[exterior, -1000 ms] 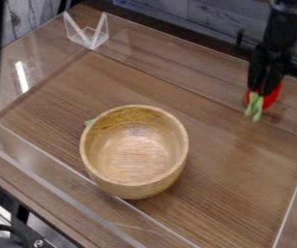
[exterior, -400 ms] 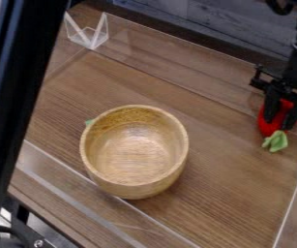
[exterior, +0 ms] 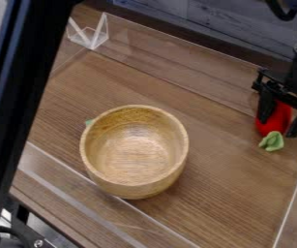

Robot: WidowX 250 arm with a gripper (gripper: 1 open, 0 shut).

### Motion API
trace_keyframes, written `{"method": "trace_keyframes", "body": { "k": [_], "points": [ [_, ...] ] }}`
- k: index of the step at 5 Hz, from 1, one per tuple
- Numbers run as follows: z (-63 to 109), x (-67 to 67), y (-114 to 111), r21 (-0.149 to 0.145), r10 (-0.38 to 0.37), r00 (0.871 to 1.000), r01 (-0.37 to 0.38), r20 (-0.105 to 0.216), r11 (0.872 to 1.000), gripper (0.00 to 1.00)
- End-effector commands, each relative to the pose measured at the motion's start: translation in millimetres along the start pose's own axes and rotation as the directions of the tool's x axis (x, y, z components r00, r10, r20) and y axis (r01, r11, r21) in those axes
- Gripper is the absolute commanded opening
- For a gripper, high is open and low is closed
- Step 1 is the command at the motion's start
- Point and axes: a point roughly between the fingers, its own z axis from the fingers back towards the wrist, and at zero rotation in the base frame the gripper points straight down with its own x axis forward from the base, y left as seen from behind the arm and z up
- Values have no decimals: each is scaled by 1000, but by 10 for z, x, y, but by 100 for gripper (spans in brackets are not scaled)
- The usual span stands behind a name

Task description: Move the red object to the right side of the table

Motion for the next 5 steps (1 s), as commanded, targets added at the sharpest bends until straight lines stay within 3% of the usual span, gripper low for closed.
{"method": "trace_keyframes", "body": {
  "k": [1,2,3,4,5],
  "points": [
    [72,31,12,4,-61,997,60,42,998,0],
    [47,32,-21,13,-111,993,111,31,994,100],
    [-69,29,148,21,-108,994,108,21,994,100],
    [-115,19,381,21,-83,996,82,15,996,0],
    [72,-85,317,33,-96,995,95,37,995,0]
  ]
}}
